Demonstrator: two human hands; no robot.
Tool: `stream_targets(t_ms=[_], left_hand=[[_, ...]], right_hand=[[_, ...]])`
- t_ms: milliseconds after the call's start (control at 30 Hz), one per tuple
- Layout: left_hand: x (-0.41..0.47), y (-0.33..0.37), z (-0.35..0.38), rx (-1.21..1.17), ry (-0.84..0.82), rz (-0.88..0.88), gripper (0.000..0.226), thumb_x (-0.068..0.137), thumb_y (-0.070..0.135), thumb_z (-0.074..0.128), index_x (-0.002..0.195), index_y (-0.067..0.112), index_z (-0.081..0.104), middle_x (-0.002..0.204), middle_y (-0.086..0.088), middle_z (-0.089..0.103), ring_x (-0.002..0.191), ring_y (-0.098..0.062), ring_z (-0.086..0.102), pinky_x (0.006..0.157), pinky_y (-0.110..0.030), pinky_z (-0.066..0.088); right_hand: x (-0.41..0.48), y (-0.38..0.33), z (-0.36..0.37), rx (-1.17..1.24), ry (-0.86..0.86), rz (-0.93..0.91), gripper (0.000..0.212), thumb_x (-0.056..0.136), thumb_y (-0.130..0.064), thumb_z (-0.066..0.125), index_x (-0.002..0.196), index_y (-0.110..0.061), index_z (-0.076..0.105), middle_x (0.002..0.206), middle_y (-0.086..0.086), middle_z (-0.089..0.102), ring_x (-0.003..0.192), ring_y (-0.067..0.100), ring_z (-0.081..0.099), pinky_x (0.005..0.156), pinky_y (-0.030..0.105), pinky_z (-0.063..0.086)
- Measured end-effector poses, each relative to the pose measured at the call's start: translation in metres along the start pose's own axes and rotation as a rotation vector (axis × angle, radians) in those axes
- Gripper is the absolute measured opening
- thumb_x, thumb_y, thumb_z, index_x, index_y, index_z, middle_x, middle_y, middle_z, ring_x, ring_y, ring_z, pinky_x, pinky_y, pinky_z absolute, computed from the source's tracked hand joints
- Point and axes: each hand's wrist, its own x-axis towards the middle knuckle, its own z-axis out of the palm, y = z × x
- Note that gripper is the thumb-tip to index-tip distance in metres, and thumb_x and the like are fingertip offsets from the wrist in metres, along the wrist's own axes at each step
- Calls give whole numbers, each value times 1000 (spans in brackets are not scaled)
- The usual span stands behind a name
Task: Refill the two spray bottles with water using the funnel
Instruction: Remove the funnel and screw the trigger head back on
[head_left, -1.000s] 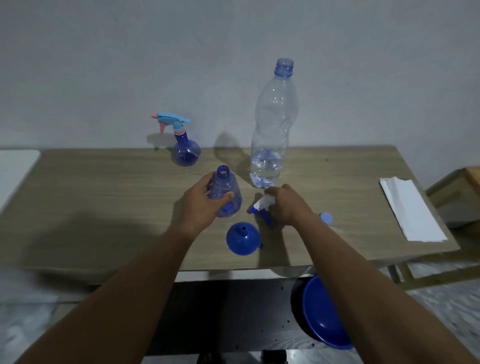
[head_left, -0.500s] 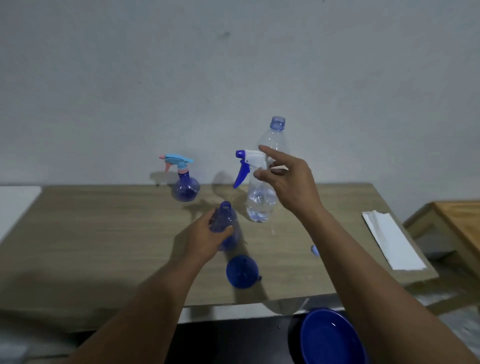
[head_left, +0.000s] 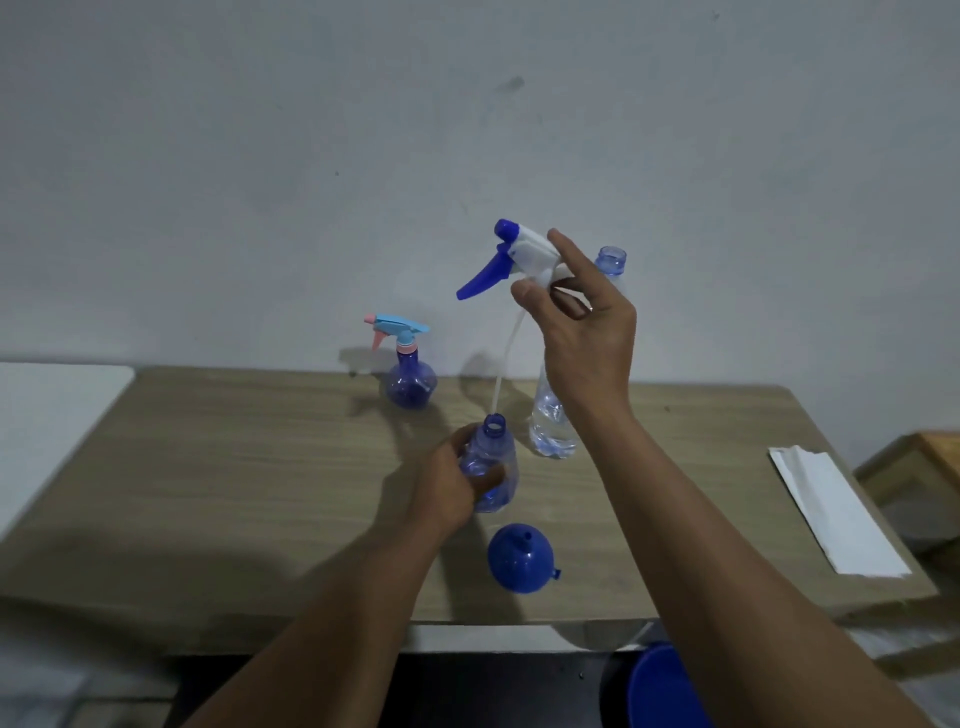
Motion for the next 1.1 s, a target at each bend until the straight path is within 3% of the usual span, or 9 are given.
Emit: stream_targets(t_ms=[100, 233, 400, 600, 800, 867, 933, 1000, 1100], left_hand=[[4, -3, 1, -76, 7, -62, 54, 71, 22, 83, 120, 34, 64, 111, 12, 72, 105, -13, 67, 97, -40, 53], [0, -1, 4, -29, 22, -21, 52, 76, 25, 83, 121, 37, 62, 108, 19, 69, 99, -1, 65, 90, -30, 53], [-4, -1, 6, -45, 72, 13, 27, 84, 12, 75, 93, 35, 64, 86, 15, 70, 84, -8, 67, 63, -8, 50], [-2, -8, 11, -24, 73, 12, 31, 84, 24, 76, 113, 26, 66, 102, 8, 73, 95, -8, 69, 87, -37, 59], [-2, -5, 11, -107, 48, 12, 25, 88, 4, 70, 111, 10, 63, 102, 2, 70, 83, 1, 66, 69, -11, 49], [0, -7, 12, -132, 58, 32, 34, 82, 6, 76, 112, 18, 65, 99, 10, 70, 87, -1, 67, 65, -8, 49], [0, -7, 12, -169, 66, 16, 36, 79, 11, 80, 107, 25, 65, 96, 11, 71, 90, -7, 68, 63, -9, 51], [1, -8, 14, -248, 75, 26, 35, 73, 17, 81, 104, 27, 69, 99, 5, 73, 98, -17, 69, 73, -19, 56], [3, -10, 16, -281, 102, 49, 39, 71, 11, 79, 100, 36, 70, 100, 5, 74, 101, -18, 70, 82, -28, 56]], right_hand=[[-4, 8, 2, -14, -11, 9, 50, 86, -10, 78, 133, -23, 65, 104, 4, 70, 89, 9, 69, 86, 21, 55], [-16, 43, -3, -102, -47, 66, 47, 86, -12, 78, 129, -25, 66, 119, 5, 68, 105, 17, 70, 91, 33, 59], [-43, 96, -21, -447, -236, 84, 36, 84, -15, 78, 115, -25, 64, 116, -2, 61, 104, 11, 65, 87, 29, 58], [-37, 102, -30, -686, -391, 81, 26, 86, -28, 77, 109, -24, 66, 101, -4, 67, 91, 12, 63, 77, 29, 53], [-27, 92, -31, -865, -584, -66, 21, 93, -20, 69, 113, -17, 64, 101, -9, 55, 87, 10, 55, 73, 20, 42], [-24, 91, -29, -896, -597, -84, 20, 94, -17, 67, 114, -17, 64, 99, -10, 55, 86, 10, 54, 71, 18, 39], [-20, 90, -29, -921, -607, -64, 22, 93, -20, 69, 114, -18, 64, 98, -10, 55, 85, 10, 54, 71, 17, 38], [-16, 91, -30, -930, -670, -34, 22, 91, -22, 71, 112, -22, 65, 99, -10, 57, 88, 11, 56, 71, 17, 40], [-12, 94, -33, -910, -742, 45, 17, 91, -18, 69, 107, -22, 65, 100, -4, 64, 91, 16, 63, 79, 30, 52]])
